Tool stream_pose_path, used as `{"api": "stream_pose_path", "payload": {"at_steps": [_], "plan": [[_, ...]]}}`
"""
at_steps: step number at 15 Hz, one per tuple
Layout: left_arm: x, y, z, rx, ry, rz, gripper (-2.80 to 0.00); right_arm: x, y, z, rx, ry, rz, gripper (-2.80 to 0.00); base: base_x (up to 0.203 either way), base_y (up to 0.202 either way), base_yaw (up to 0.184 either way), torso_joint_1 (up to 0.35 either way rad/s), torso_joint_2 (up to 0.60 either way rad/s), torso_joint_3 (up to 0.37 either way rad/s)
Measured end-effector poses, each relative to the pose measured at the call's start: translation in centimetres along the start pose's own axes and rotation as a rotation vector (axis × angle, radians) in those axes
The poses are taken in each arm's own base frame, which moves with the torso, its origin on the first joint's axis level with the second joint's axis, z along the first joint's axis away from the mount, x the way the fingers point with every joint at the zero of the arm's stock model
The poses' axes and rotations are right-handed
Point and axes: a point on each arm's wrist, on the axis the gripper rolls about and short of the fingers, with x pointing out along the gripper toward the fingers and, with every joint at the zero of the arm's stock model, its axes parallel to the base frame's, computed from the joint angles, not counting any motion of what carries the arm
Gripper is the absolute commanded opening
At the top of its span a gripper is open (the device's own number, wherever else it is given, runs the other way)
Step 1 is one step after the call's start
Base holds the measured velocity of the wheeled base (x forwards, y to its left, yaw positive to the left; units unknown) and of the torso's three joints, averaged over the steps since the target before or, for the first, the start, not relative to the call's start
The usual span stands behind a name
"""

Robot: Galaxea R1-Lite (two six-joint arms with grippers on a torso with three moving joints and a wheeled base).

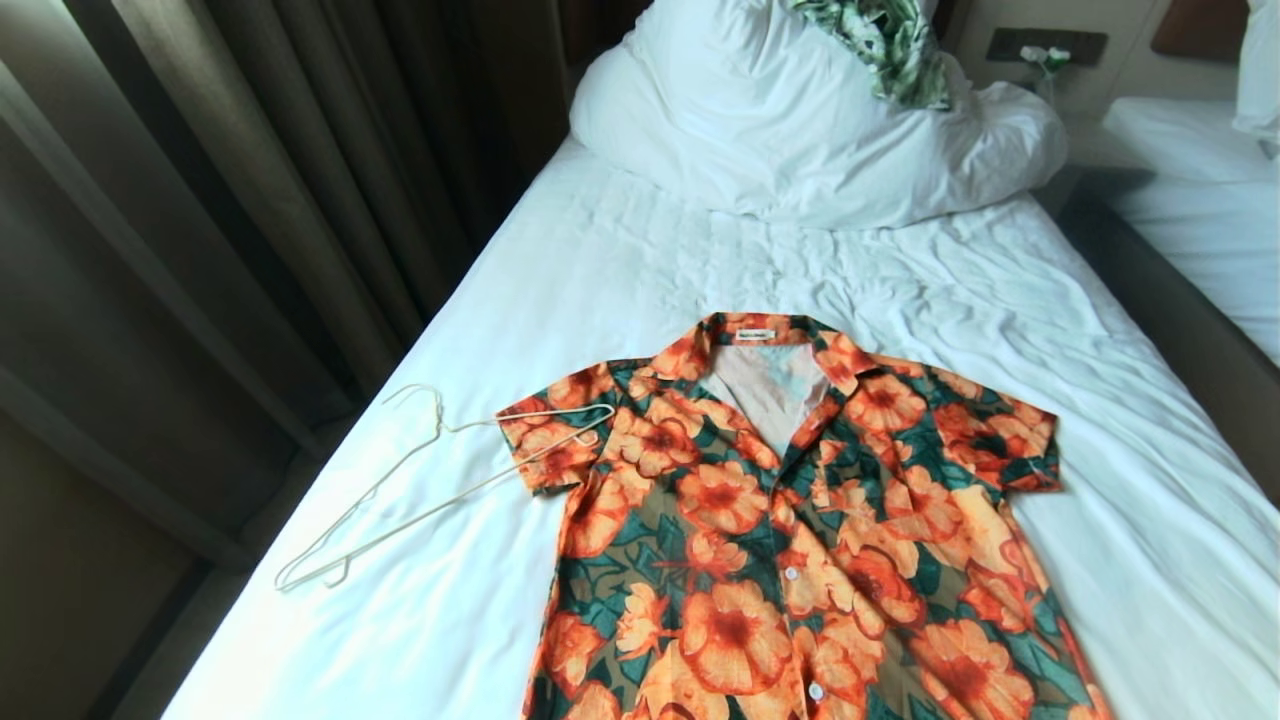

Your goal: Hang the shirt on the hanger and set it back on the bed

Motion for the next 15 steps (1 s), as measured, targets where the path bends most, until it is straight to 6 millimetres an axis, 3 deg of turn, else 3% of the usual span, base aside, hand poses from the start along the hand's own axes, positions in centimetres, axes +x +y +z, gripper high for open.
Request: {"api": "stream_pose_path", "payload": {"at_steps": [15], "plan": [[0.0,0.03,0.07,0.016,-0.007,0.011,-2.8,0.0,0.0,0.0,0.0,0.0,0.0,-2.8,0.0,0.0,0.0,0.0,0.0,0.0]]}}
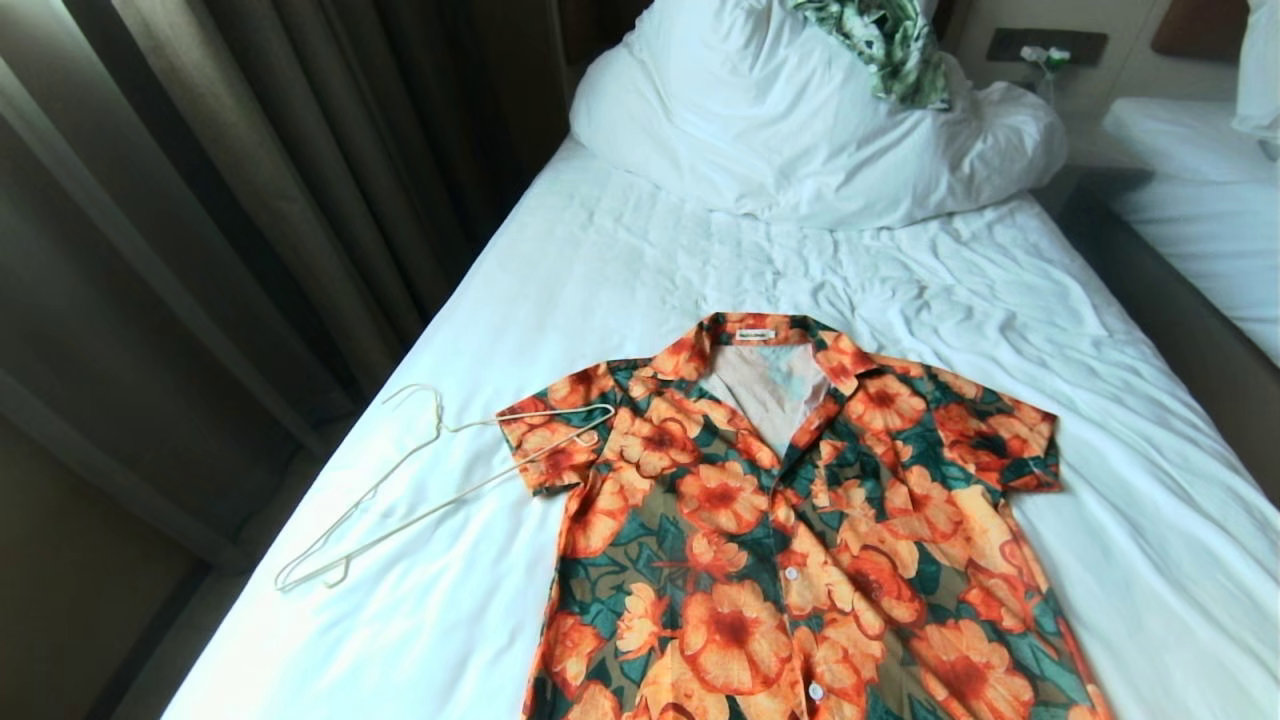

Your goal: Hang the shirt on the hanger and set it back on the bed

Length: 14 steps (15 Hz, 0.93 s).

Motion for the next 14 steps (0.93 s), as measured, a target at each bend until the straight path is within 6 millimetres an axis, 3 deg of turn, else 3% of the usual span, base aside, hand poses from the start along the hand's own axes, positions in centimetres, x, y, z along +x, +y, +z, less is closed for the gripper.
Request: {"api": "stream_pose_path", "payload": {"at_steps": [3,7,10,14], "plan": [[-0.1,0.0,0.4,-0.02,-0.011,-0.007,-2.8,0.0,0.0,0.0,0.0,0.0,0.0,-2.8,0.0,0.0,0.0,0.0,0.0,0.0],[0.4,0.0,3.7,-0.082,0.023,-0.083,-2.8,0.0,0.0,0.0,0.0,0.0,0.0,-2.8,0.0,0.0,0.0,0.0,0.0,0.0],[2.2,0.0,6.3,-0.145,0.103,-0.19,-2.8,0.0,0.0,0.0,0.0,0.0,0.0,-2.8,0.0,0.0,0.0,0.0,0.0,0.0],[6.4,-0.4,9.9,-0.181,0.228,-0.299,-2.8,0.0,0.0,0.0,0.0,0.0,0.0,-2.8,0.0,0.0,0.0,0.0,0.0,0.0]]}}
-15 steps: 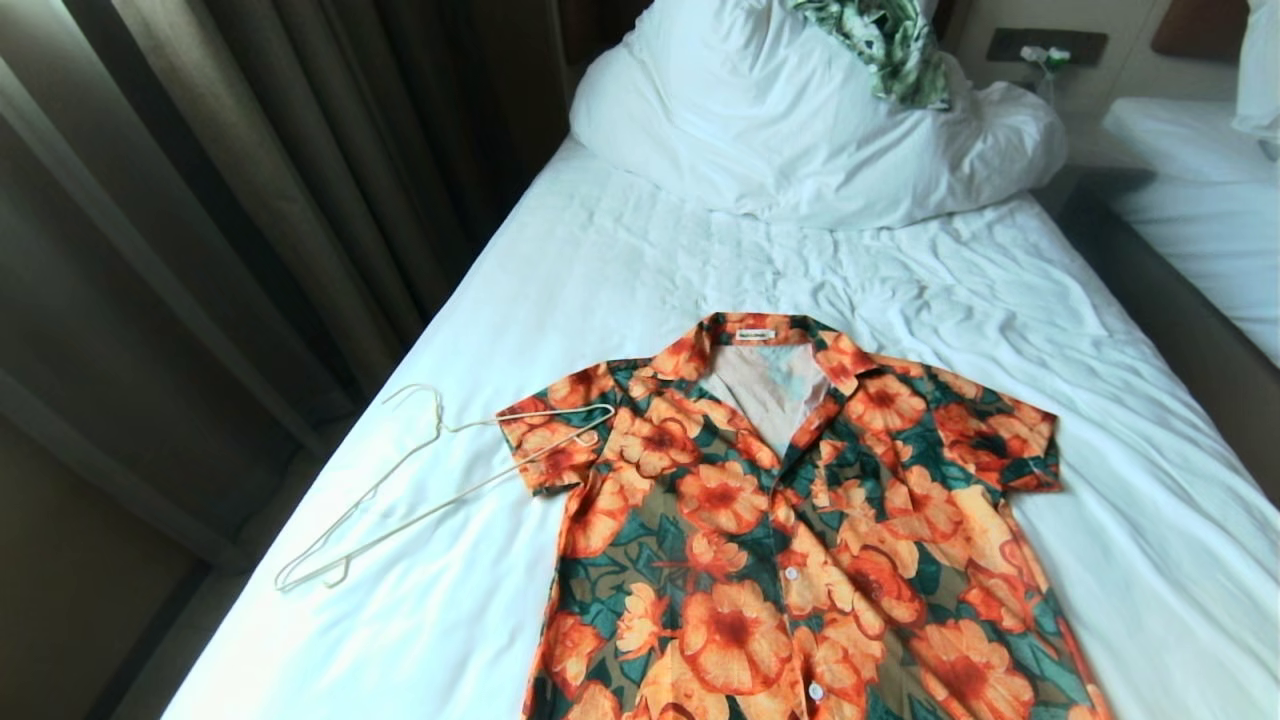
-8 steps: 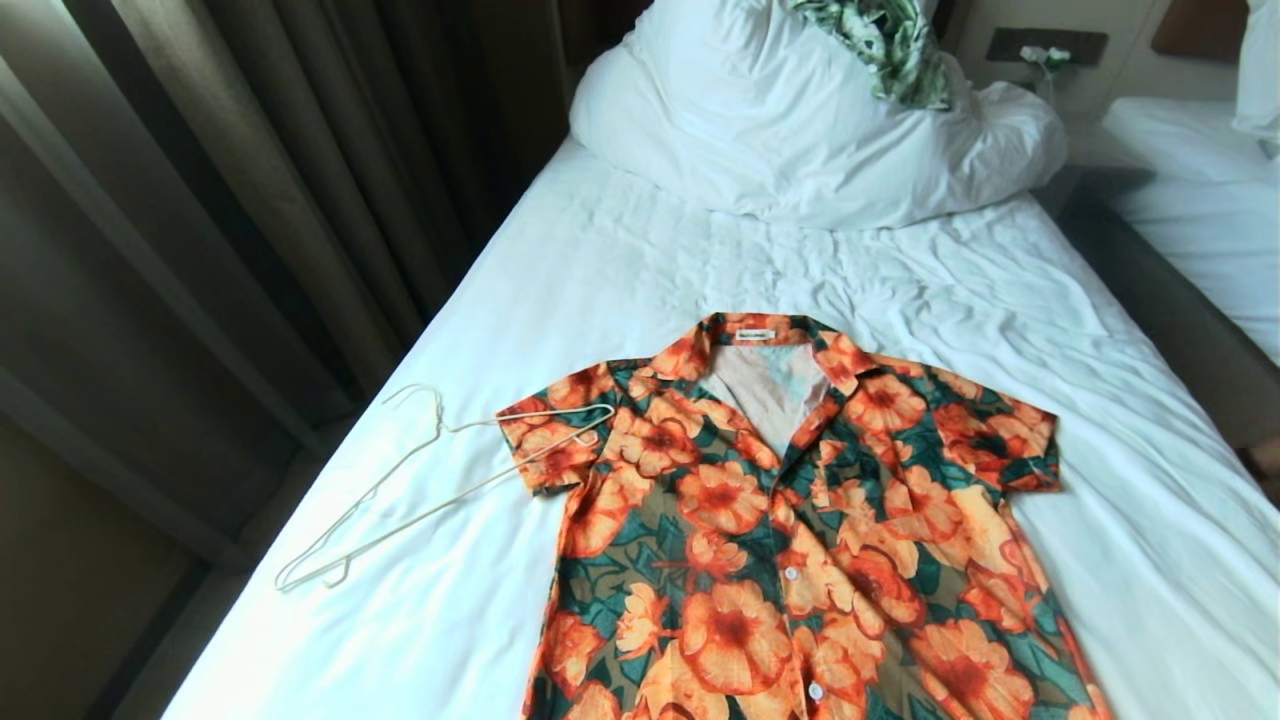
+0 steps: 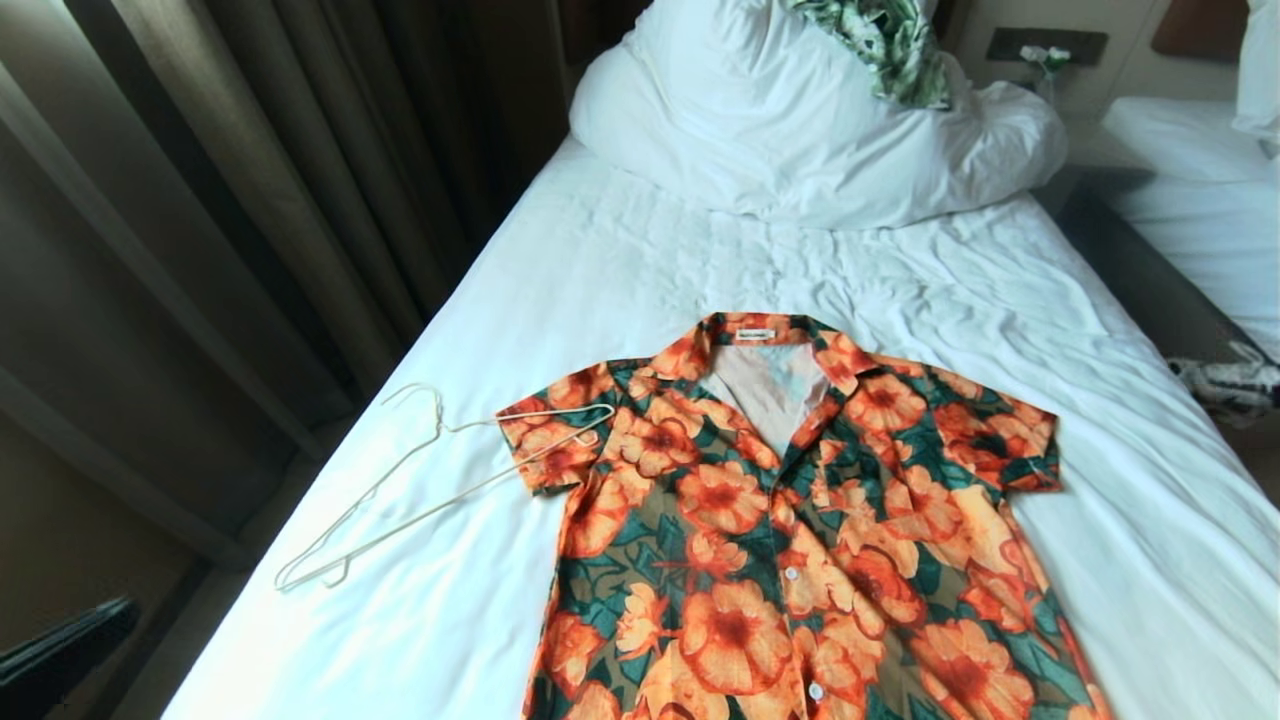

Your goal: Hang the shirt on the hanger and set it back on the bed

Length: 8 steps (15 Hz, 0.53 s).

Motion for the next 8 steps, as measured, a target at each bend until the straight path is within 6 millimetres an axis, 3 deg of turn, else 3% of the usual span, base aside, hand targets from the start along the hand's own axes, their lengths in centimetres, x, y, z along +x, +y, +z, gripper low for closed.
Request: {"api": "stream_pose_path", "payload": {"at_steps": [5,8], "plan": [[6.3,0.4,4.6,-0.017,0.134,-0.023,-2.8,0.0,0.0,0.0,0.0,0.0,0.0,-2.8,0.0,0.0,0.0,0.0,0.0,0.0],[9.3,3.2,5.8,-0.033,0.193,-0.015,-2.8,0.0,0.0,0.0,0.0,0.0,0.0,-2.8,0.0,0.0,0.0,0.0,0.0,0.0]]}}
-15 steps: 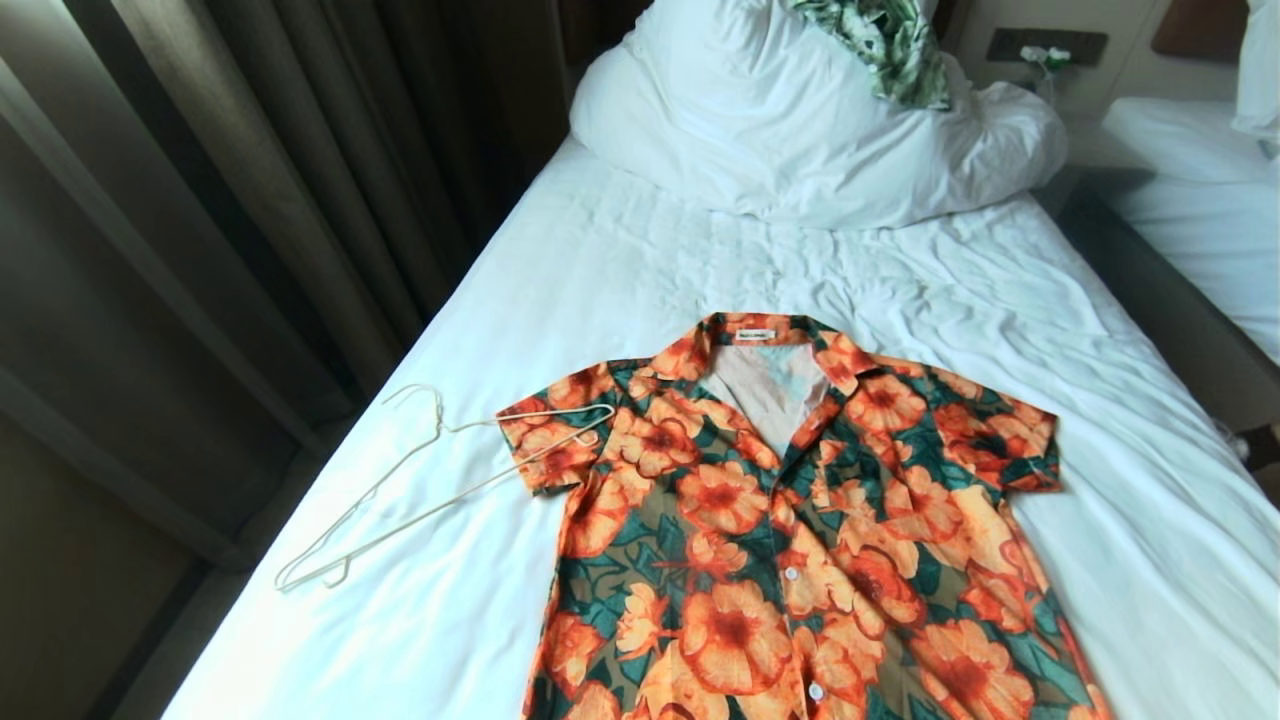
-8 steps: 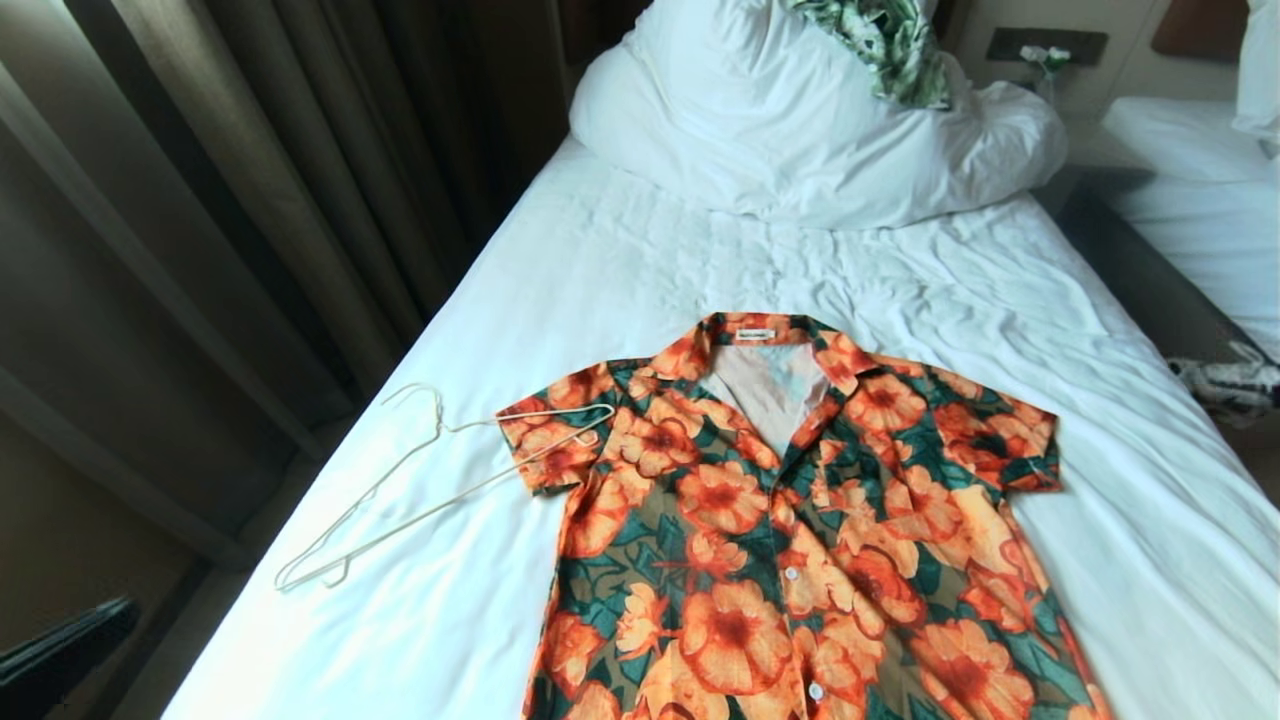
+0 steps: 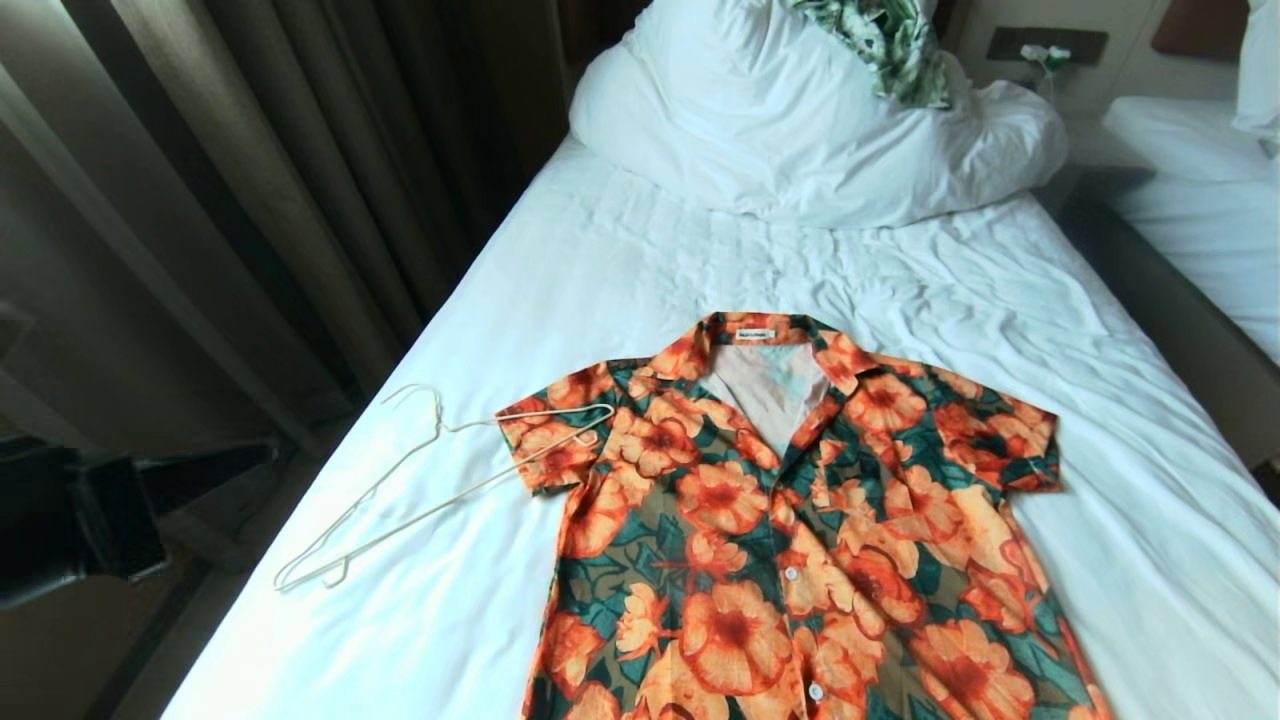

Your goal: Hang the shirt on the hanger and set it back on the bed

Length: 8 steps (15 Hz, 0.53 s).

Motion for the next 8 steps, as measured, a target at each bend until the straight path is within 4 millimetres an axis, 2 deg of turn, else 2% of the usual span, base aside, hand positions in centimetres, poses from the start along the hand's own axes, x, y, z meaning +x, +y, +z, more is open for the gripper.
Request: {"api": "stream_pose_path", "payload": {"at_steps": [3,8], "plan": [[2.4,4.4,0.8,-0.041,0.073,-0.049,-2.8,0.0,0.0,0.0,0.0,0.0,0.0,-2.8,0.0,0.0,0.0,0.0,0.0,0.0],[6.0,10.7,0.4,-0.06,0.16,-0.163,-2.8,0.0,0.0,0.0,0.0,0.0,0.0,-2.8,0.0,0.0,0.0,0.0,0.0,0.0]]}}
